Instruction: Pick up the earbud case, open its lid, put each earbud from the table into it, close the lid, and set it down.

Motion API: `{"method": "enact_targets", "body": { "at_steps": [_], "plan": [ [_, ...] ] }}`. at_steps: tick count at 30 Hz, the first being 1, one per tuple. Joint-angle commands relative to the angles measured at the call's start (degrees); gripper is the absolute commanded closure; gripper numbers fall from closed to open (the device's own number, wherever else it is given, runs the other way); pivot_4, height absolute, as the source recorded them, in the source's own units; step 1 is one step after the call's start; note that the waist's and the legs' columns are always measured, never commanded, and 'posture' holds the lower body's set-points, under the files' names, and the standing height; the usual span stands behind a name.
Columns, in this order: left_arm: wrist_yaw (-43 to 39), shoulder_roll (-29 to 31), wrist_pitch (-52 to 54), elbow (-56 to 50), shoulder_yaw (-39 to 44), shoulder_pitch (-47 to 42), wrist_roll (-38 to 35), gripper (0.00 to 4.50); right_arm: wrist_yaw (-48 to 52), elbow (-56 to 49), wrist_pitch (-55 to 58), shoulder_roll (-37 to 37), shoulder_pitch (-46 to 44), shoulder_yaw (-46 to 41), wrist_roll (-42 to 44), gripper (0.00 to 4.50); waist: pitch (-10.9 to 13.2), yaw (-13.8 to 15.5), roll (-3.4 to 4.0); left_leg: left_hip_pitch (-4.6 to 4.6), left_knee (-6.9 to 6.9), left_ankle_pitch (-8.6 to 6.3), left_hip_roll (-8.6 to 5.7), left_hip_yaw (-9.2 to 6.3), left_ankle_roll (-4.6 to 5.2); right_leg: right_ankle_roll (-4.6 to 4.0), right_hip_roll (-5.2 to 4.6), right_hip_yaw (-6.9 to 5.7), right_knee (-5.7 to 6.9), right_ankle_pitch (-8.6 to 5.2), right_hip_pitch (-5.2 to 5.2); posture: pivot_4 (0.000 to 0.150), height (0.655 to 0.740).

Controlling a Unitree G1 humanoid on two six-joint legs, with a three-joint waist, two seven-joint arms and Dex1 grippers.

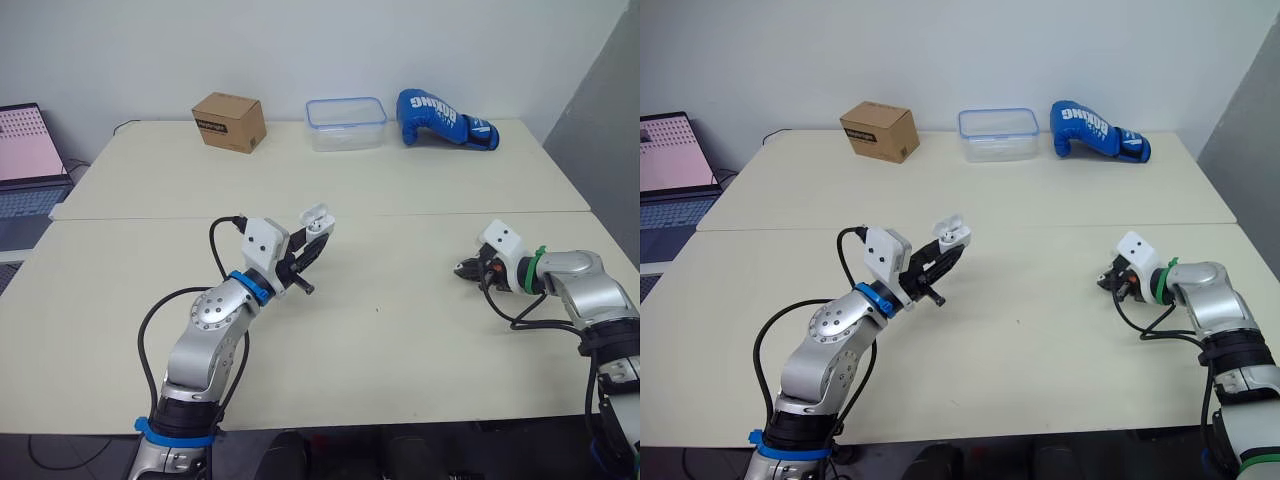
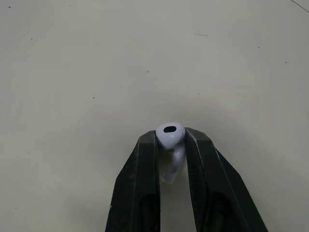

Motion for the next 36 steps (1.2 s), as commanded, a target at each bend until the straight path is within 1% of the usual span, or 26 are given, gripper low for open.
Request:
{"method": "enact_targets", "body": {
  "at_steps": [1,3,5,7,8,11,15,17,18,19,22,25,30,32,33,36],
  "plan": [
    [0.4,-0.5,-0.6,-3.1,-0.4,0.0,-0.3,3.76,3.4,-1.1,-1.5,-4.6,0.4,2.3,-4.5,4.12,0.0,0.0,0.01,0.0,0.0,0.0,0.0,0.0,0.0,0.0,0.0,0.0,0.0,0.0,0.0,0.15,0.74],
    [0.8,-0.9,-0.6,-3.4,-0.4,0.3,-0.2,3.76,8.5,-3.8,-4.4,-9.4,1.7,5.1,-7.3,4.12,0.0,0.4,0.03,-0.01,-0.01,0.0,-0.04,0.0,0.0,0.0,-0.06,-0.01,0.0,0.0,0.0,0.15,0.74],
    [0.9,-1.0,-0.7,-3.7,-0.3,0.9,-0.2,3.76,15.9,-7.8,-8.4,-16.2,3.7,7.4,-9.0,4.12,0.0,1.0,0.06,-0.06,0.0,0.0,-0.09,-0.07,0.0,0.02,-0.1,-0.1,-0.05,-0.01,0.0,0.15,0.74],
    [1.0,-0.9,-0.7,-4.2,-0.3,1.8,-0.2,3.76,22.3,-10.7,-11.5,-22.7,6.4,8.3,-10.0,4.12,0.0,1.4,0.08,-0.09,-0.01,-0.01,-0.12,-0.06,-0.01,0.08,-0.14,-0.12,-0.09,-0.05,-0.01,0.15,0.74],
    [1.0,-0.8,-0.7,-4.4,-0.2,2.2,-0.2,3.76,24.0,-11.5,-12.5,-24.8,7.5,8.4,-10.4,4.12,0.0,1.5,0.09,-0.09,-0.02,-0.01,-0.13,-0.05,-0.01,0.1,-0.16,-0.1,-0.1,-0.07,-0.02,0.15,0.74],
    [1.3,-0.7,-0.6,-5.3,-0.3,3.2,-0.2,3.76,25.3,-11.3,-17.4,-29.9,11.3,8.2,-12.9,4.12,0.0,1.3,0.08,-0.06,-0.01,-0.02,-0.1,0.01,-0.02,0.16,-0.17,-0.08,-0.09,-0.11,-0.02,0.15,0.74],
    [2.5,-1.2,-0.3,-6.2,-0.3,4.0,-0.1,3.76,21.5,-10.3,-20.6,-31.7,16.7,6.5,-15.4,4.12,0.0,0.7,0.1,0.11,-0.01,-0.02,-0.02,0.12,-0.02,0.28,-0.15,-0.05,0.01,-0.19,0.01,0.15,0.74],
    [2.8,-1.5,-0.2,-6.5,-0.6,4.4,0.0,3.76,20.3,-10.1,-20.9,-31.6,18.6,5.6,-15.7,3.39,0.0,0.7,0.08,0.16,0.01,-0.02,-0.02,0.11,-0.03,0.28,-0.14,-0.05,0.03,-0.19,0.07,0.15,0.74],
    [3.0,-1.5,-0.2,-6.6,-0.8,4.6,0.1,3.76,20.2,-10.3,-20.4,-31.5,19.4,5.2,-15.4,3.13,0.0,0.7,0.08,0.14,0.02,-0.02,-0.03,0.11,-0.03,0.29,-0.14,-0.05,0.02,-0.19,0.08,0.15,0.74],
    [3.1,-1.6,-0.2,-6.7,-0.9,4.7,0.1,3.76,20.0,-10.3,-20.4,-31.3,20.0,4.8,-15.5,2.68,0.0,0.7,0.08,0.14,0.01,-0.02,-0.04,0.11,-0.03,0.29,-0.15,-0.02,0.01,-0.19,0.08,0.15,0.74],
    [3.3,-1.6,0.1,-6.9,-1.0,4.7,0.0,3.76,20.3,-9.9,-21.8,-31.6,21.3,4.3,-16.2,1.78,0.0,1.2,0.07,0.1,0.01,-0.02,-0.07,0.06,-0.03,0.26,-0.15,-0.03,-0.02,-0.17,0.1,0.15,0.74],
    [3.2,-1.5,0.2,-6.7,-1.0,4.4,0.0,3.76,20.7,-10.1,-21.5,-31.5,21.7,3.6,-16.6,1.78,0.0,1.7,0.06,0.1,0.0,-0.02,-0.08,0.04,-0.03,0.21,-0.15,-0.05,-0.03,-0.14,0.1,0.15,0.74],
    [3.1,-1.3,0.1,-6.3,-0.9,3.9,0.0,3.76,20.6,-9.5,-22.0,-31.1,21.4,3.7,-17.4,1.78,0.0,1.7,0.06,0.09,0.02,-0.02,-0.08,0.04,-0.03,0.21,-0.15,-0.05,-0.03,-0.14,0.12,0.15,0.74],
    [3.0,-1.3,0.1,-6.3,-0.9,4.0,-0.1,3.76,20.3,-8.9,-23.0,-31.0,21.0,4.1,-18.2,2.16,0.0,1.7,0.06,0.09,0.02,-0.02,-0.08,0.04,-0.03,0.21,-0.15,-0.04,-0.03,-0.14,0.12,0.15,0.74],
    [3.0,-1.3,0.2,-6.4,-0.9,4.0,-0.1,3.76,20.1,-8.4,-23.6,-31.0,20.6,4.4,-18.8,2.41,0.0,1.7,0.05,0.09,0.02,-0.02,-0.08,0.04,-0.03,0.21,-0.15,-0.04,-0.04,-0.14,0.12,0.15,0.74],
    [3.2,-1.5,0.3,-6.7,-1.1,4.2,-0.1,3.76,19.5,-7.4,-24.4,-30.2,19.7,4.2,-19.2,3.45,0.0,1.6,-0.03,0.11,0.06,-0.02,-0.07,0.08,-0.03,0.22,-0.16,-0.03,-0.04,-0.13,0.13,0.15,0.74]
  ]
}}
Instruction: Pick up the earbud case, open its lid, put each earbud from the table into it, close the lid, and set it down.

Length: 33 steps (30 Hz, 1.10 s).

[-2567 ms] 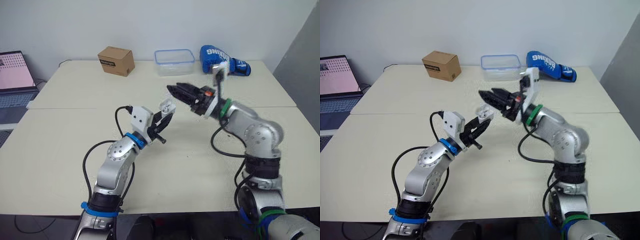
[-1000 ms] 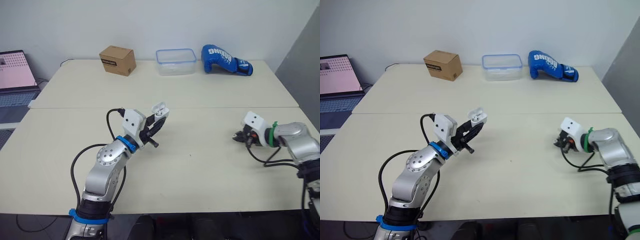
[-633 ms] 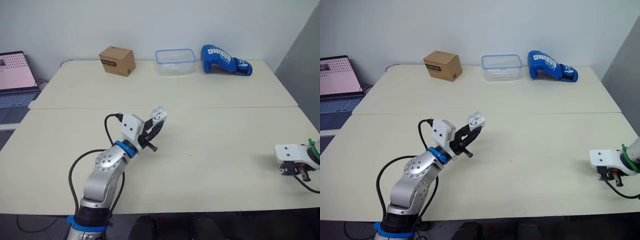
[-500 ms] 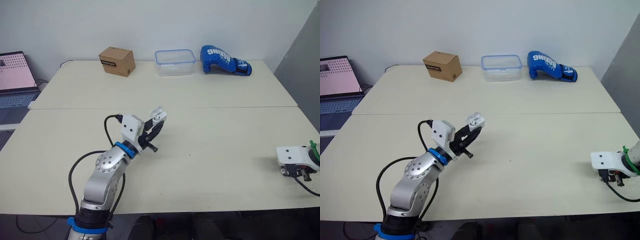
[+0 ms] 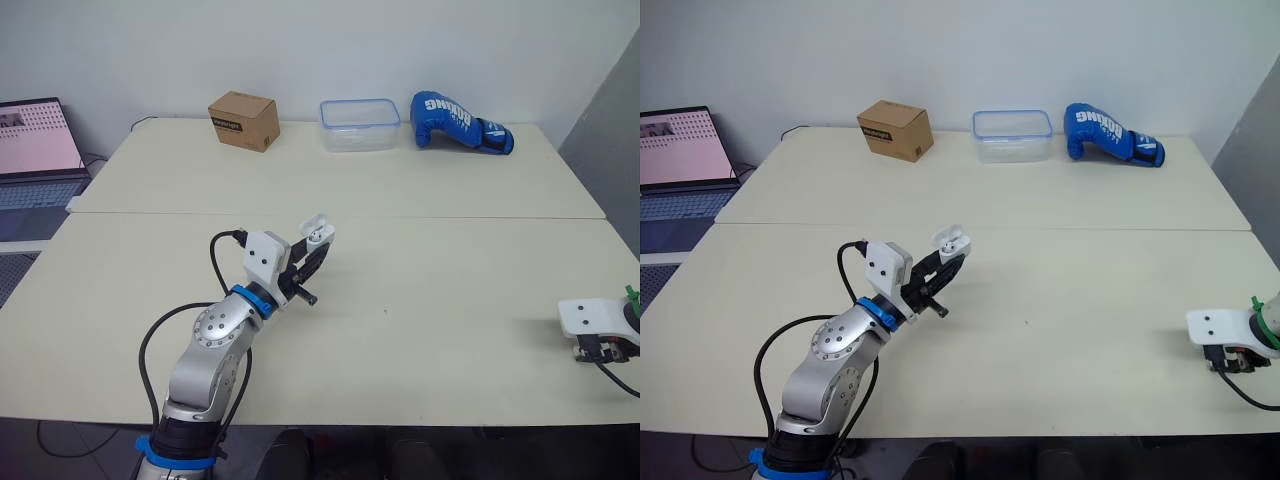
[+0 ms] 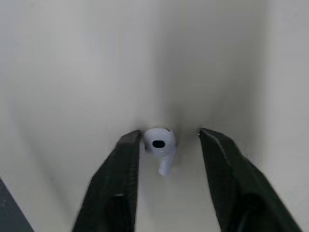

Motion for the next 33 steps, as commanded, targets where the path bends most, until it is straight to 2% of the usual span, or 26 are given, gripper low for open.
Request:
{"method": "enact_targets", "body": {
  "at_steps": [1,2,6,9,12,14,18,23,33],
  "plan": [
    [0.2,0.0,0.0,-2.6,-0.1,-0.7,-0.2,3.76,-0.9,2.3,-0.2,1.2,-0.5,0.5,-1.9,3.85,0.0,-0.1,-0.05,0.01,0.02,0.0,0.0,0.02,0.0,0.01,0.0,0.01,0.0,0.0,0.01,0.15,0.74],
    [0.2,-0.1,-0.1,-2.6,-0.1,-0.7,-0.2,3.76,-0.4,2.3,-0.1,1.4,-0.8,0.5,-1.9,4.11,0.0,-0.1,-0.07,0.02,0.03,0.0,0.0,0.02,0.0,0.02,0.0,0.02,0.0,0.01,0.03,0.15,0.74],
    [-0.8,0.2,-0.4,-2.1,-0.6,-1.0,-0.1,3.76,1.1,-2.0,4.2,6.2,-5.2,-1.9,3.6,4.12,0.0,-1.0,-0.16,0.12,0.02,0.0,0.03,0.04,0.0,0.03,0.01,0.02,0.02,0.01,0.08,0.15,0.74],
    [-1.5,0.2,-0.7,-1.2,-0.8,-1.6,-0.3,3.76,-0.6,-10.9,19.5,17.9,-11.3,-7.6,17.2,4.12,0.0,-2.4,-0.22,0.19,0.0,0.0,0.19,0.06,0.0,-0.03,0.15,0.05,0.07,0.04,0.06,0.15,0.74],
    [-2.4,0.0,-0.9,0.6,-1.0,-3.4,-0.8,3.76,-13.1,-18.7,34.1,34.5,-19.1,-16.0,30.5,4.12,0.1,-3.2,-0.06,0.18,-0.04,0.01,0.45,0.03,0.01,-0.15,0.48,0.12,0.24,0.11,-0.08,0.15,0.74],
    [-3.0,-0.1,-1.0,1.4,-1.1,-4.2,-1.0,3.76,-18.3,-21.5,38.6,39.9,-21.3,-18.4,33.5,4.12,0.1,-2.6,0.16,0.08,-0.03,0.03,0.5,-0.12,-0.02,-0.35,0.58,0.02,0.33,0.21,-0.16,0.15,0.74],
    [-4.8,-0.8,0.7,2.6,-1.6,-7.1,-2.9,3.76,-34.1,-28.5,44.6,55.0,-25.6,-23.0,41.7,4.12,0.1,-0.7,0.15,-0.18,-0.03,0.02,0.41,-0.36,-0.02,-0.49,0.5,-0.23,0.2,0.29,-0.2,0.15,0.74],
    [-5.4,-1.5,2.6,3.2,-1.0,-9.9,-4.6,3.76,-39.2,-34.1,46.4,58.8,-24.4,-20.3,42.9,4.12,0.1,-0.1,0.15,-0.53,0.02,0.02,0.03,-0.33,-0.02,-0.45,0.09,-0.22,0.11,0.31,-0.4,0.15,0.74],
    [-6.5,-1.4,3.0,2.6,-1.7,-11.9,-4.7,3.76,-39.6,-34.2,40.7,56.3,-20.3,-14.4,39.3,4.12,0.1,-1.2,0.16,-0.41,0.01,0.03,0.21,-0.3,0.01,-0.43,0.32,-0.2,0.19,0.31,-0.39,0.15,0.74]
  ]
}}
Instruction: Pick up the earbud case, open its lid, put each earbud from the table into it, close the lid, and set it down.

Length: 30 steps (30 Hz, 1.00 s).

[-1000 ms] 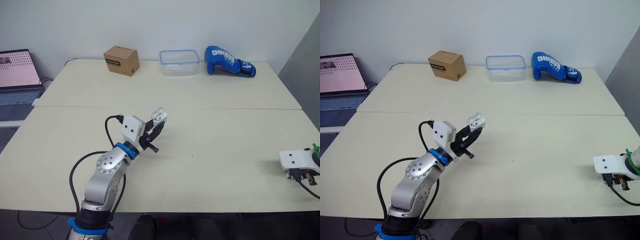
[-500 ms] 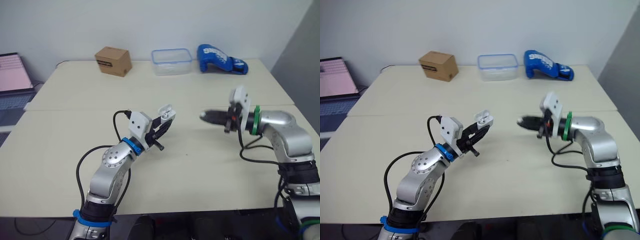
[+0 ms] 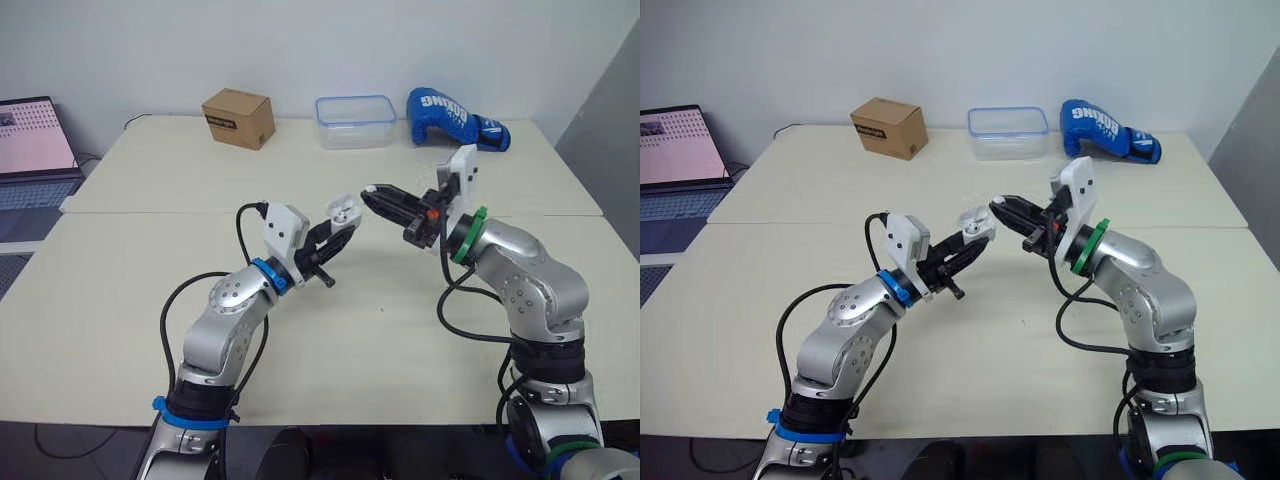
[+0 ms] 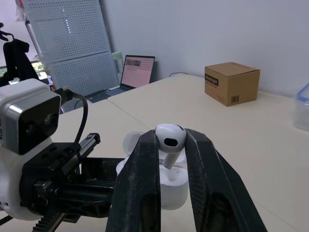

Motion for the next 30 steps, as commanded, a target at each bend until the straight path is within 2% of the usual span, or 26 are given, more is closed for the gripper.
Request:
{"method": "enact_targets", "body": {
  "at_steps": [1,30],
  "plan": [
    [-0.7,-0.2,-0.6,-2.2,-0.4,-1.2,-0.7,3.76,-0.2,-0.9,-3.4,-0.8,0.4,1.3,-1.2,4.12,0.0,-0.4,0.0,0.0,0.0,0.0,0.01,0.0,0.0,0.0,0.01,0.0,0.0,0.0,0.0,0.15,0.74],
    [-1.6,-0.7,1.4,-5.5,-0.4,-2.1,-2.8,3.76,1.3,0.2,-6.9,-4.7,3.2,5.5,-2.8,4.12,0.0,-0.6,0.0,0.0,-0.02,0.0,0.01,0.01,0.0,0.0,0.01,0.03,-0.02,0.0,0.0,0.15,0.74]
  ]
}}
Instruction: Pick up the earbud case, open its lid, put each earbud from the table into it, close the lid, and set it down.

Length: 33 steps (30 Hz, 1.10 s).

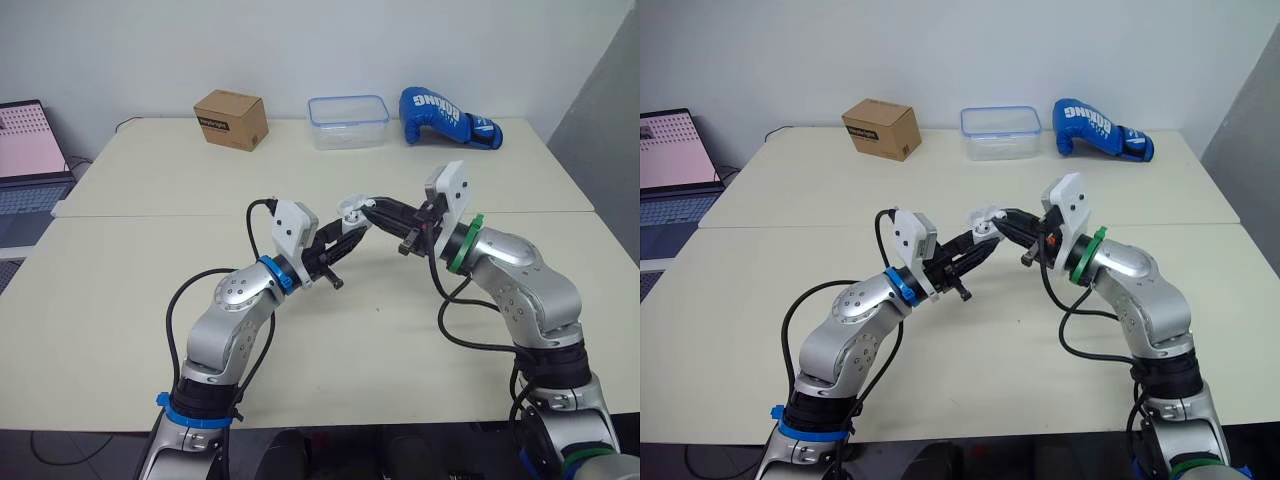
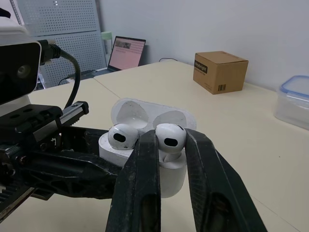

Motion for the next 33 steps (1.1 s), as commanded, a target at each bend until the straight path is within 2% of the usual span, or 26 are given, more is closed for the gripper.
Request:
{"method": "enact_targets", "body": {
  "at_steps": [1,6,14,21,24,29,33],
  "plan": [
    [-0.4,-0.4,-1.2,-3.6,0.6,-1.3,-1.5,3.76,0.8,-1.3,-0.1,-0.8,0.4,0.5,0.1,3.77,0.0,0.0,0.0,0.0,0.0,0.0,0.0,0.0,0.0,0.0,0.0,0.0,0.0,0.0,0.0,0.15,0.74],
    [-0.5,-0.3,-1.2,-3.6,0.4,-1.0,-1.5,3.76,0.5,-1.2,-0.1,-0.6,0.0,0.4,0.4,2.08,0.0,0.0,0.0,0.0,0.0,0.0,0.0,0.0,0.0,0.0,0.0,0.0,0.0,0.0,0.0,0.15,0.74],
    [-0.7,0.0,-1.2,-3.7,0.3,-0.4,-1.5,3.76,0.8,-1.8,-0.1,-1.7,1.2,-0.3,0.7,2.08,0.0,0.0,0.0,0.0,0.0,0.0,0.0,0.0,0.0,0.0,0.0,0.0,0.0,0.0,0.0,0.15,0.74],
    [-3.0,2.1,0.3,-4.7,0.5,0.4,-3.1,3.76,5.5,-2.0,1.1,-10.4,5.2,-5.7,2.9,2.08,0.0,0.1,0.0,-0.02,0.01,0.0,-0.05,0.03,0.0,0.0,-0.04,0.03,-0.04,0.0,0.03,0.15,0.74],
    [-6.0,4.1,3.5,-7.0,-0.2,1.1,-6.5,3.76,6.8,0.5,2.0,-12.3,4.4,-6.3,3.6,2.63,0.0,-0.1,0.0,0.01,0.01,0.0,-0.02,0.05,0.01,0.01,-0.02,0.05,-0.04,-0.01,0.03,0.15,0.74],
    [-10.8,8.0,8.6,-9.5,-1.7,1.4,-10.6,3.76,6.2,4.3,4.4,-8.8,-0.1,-3.8,4.5,4.44,0.0,-0.5,0.01,0.2,-0.04,-0.01,0.2,0.17,0.01,-0.01,0.2,0.13,0.02,-0.03,0.03,0.15,0.74],
    [-13.5,10.1,10.1,-8.8,-2.8,0.6,-11.1,3.76,10.2,3.0,10.5,-6.9,-4.1,-1.7,9.8,4.48,0.0,-0.4,0.02,0.21,-0.05,-0.01,0.25,0.16,0.01,-0.03,0.26,0.13,0.03,-0.04,0.03,0.15,0.74]
  ]
}}
